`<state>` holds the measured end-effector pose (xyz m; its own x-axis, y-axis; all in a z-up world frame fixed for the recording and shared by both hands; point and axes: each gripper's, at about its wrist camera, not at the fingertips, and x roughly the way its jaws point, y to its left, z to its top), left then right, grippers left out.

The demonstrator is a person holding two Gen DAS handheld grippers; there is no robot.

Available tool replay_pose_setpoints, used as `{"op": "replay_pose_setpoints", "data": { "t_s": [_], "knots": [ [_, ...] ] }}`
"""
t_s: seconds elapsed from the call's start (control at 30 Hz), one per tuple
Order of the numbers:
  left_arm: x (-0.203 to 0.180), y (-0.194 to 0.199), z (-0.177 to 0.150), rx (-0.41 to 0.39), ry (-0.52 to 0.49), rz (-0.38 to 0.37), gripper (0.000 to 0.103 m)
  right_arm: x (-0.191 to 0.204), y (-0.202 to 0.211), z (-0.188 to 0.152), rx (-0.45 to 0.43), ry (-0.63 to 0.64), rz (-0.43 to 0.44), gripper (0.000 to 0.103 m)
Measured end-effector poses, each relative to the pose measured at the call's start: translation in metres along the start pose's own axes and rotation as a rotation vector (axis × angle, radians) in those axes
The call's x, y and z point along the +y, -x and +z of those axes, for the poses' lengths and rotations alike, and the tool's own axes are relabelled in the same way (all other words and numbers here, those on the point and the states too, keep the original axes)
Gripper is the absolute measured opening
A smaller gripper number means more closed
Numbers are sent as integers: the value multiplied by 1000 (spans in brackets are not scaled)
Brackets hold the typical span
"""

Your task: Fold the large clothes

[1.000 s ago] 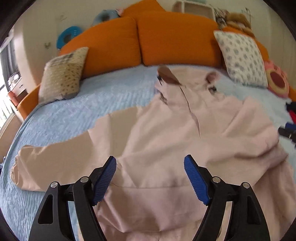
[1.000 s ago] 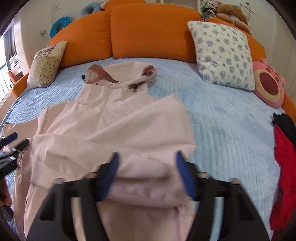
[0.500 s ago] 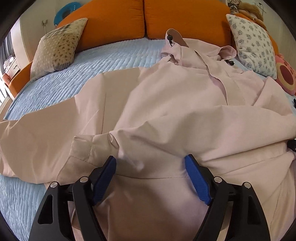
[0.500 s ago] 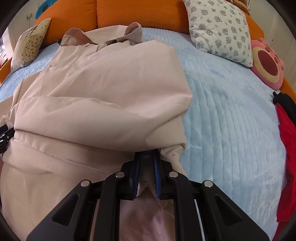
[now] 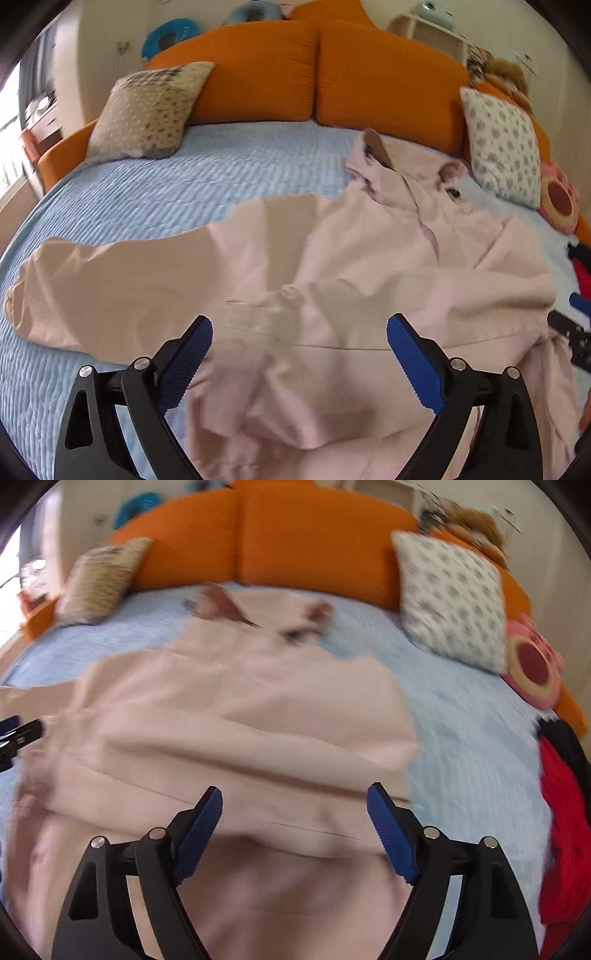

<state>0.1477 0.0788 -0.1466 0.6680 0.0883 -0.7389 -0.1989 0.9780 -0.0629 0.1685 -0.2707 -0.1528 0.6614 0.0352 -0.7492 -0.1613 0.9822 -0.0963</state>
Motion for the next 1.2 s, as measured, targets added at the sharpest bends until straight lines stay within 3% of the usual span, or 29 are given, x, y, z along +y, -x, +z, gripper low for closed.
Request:
{"op": "replay_pose_setpoints", "data": {
  "t_s": [0.1,0.37,0.5,0.7,0.97,1.13,1.2],
  "knots": [
    [46,10,5,11,72,43,97,43,12,11,-24,67,61,80],
    [226,2,-9,116,395,206,97,162,6,21,-5,176,207,80],
    [291,8,-22,105,521,224,97,209,4,18,6,213,254,80],
    [351,7,-30,80,631,194,97,259,-9,27,18,221,289,80],
    [412,-34,-31,78,766,34,97,287,-25,44,20,208,275,80],
    [438,-35,-46,8,889,-67,97,296,-31,47,19,218,265,80],
    [443,-30,-50,-13,906,-68,97,300,-33,47,22,224,263,80]
  ]
}}
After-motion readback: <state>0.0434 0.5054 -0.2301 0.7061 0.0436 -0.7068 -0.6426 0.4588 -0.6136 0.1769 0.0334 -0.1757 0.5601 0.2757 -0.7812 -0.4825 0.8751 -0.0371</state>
